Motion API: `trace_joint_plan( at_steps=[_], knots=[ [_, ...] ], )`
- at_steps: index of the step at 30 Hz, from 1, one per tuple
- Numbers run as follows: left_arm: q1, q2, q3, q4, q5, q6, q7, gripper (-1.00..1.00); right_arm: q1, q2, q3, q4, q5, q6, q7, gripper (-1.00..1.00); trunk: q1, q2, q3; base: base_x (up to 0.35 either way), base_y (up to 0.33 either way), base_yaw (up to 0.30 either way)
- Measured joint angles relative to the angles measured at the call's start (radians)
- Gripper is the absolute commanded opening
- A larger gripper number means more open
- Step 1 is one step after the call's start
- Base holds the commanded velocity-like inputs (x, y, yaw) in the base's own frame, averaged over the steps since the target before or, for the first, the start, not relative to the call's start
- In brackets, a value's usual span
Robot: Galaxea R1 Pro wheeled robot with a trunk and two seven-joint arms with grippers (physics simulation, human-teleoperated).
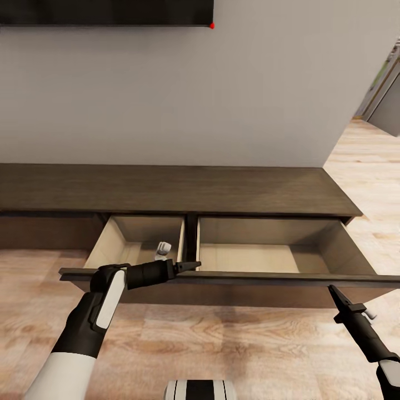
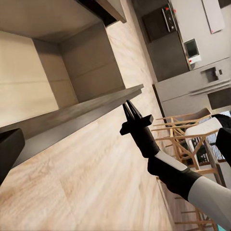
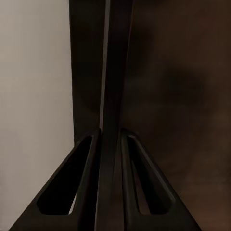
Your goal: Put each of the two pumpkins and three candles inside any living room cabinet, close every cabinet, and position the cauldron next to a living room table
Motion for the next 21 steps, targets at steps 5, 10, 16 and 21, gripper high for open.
trace_joint_plan(
  at_steps=[5,10,16,21],
  knots=[
    [0.0,0.001,0.0,0.0,0.0,0.0,0.0,1.0,0.0,0.0,0.0,0.0,0.0,0.0,0.0,-1.0,0.0,0.0,0.0,-0.024,0.0,0.0],
    [0.0,0.0,0.0,0.0,0.0,0.0,0.0,1.0,0.0,0.0,0.0,0.0,0.0,0.0,0.0,-1.0,0.0,0.0,0.0,-0.013,0.0,0.0],
    [0.0,0.0,0.0,0.0,0.0,0.0,-0.001,1.0,-0.032,0.0,-0.002,0.003,0.023,-0.026,-0.031,-1.0,0.0,0.0,0.0,-0.159,0.0,0.0],
    [0.0,0.0,0.0,0.0,0.0,0.0,-0.001,1.0,-0.045,0.0,-0.002,0.003,0.023,-0.025,-0.052,-1.0,0.0,0.0,0.0,-0.045,0.0,0.0]
  ],
)
